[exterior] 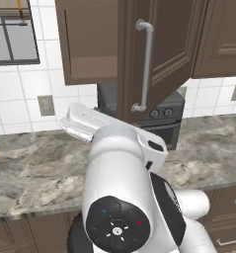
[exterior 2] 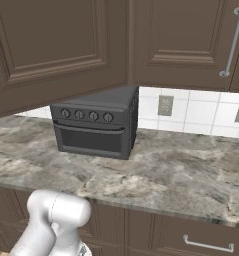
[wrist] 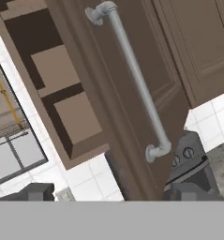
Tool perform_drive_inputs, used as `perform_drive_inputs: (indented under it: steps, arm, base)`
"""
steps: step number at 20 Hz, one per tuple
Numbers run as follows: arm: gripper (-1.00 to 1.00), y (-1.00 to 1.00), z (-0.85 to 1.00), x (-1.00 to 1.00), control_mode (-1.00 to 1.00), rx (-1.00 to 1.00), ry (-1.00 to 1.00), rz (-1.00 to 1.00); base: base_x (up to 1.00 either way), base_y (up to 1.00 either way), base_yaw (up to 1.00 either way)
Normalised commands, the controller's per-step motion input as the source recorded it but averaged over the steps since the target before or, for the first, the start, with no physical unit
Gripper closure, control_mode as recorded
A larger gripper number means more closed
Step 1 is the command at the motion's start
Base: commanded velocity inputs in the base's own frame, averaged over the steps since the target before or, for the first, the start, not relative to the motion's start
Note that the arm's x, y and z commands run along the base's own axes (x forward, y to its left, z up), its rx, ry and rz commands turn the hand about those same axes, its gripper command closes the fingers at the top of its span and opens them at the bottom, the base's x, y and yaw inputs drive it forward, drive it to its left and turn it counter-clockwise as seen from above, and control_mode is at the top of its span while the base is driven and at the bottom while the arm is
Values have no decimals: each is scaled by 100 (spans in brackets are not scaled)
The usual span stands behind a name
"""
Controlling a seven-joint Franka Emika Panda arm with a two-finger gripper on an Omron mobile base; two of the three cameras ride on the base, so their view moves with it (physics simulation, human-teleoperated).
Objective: Open the cabinet and move the ladle to the pot. Then close the cabinet.
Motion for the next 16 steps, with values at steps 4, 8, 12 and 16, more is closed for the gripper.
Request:
perform_drive_inputs:
  steps: [4, 8, 12, 16]
  arm:
    - [-100, 17, -11, 46, -100, 1, 8, -12]
    - [-100, 2, -28, 43, -100, 0, 2, -13]
    - [-100, 0, -36, 50, -100, 0, 0, -15]
    - [-100, 0, -31, 47, -100, 0, 0, -14]
  base:
    - [0, 0, 0]
    - [0, 0, 0]
    - [0, 0, 0]
    - [0, 0, 0]
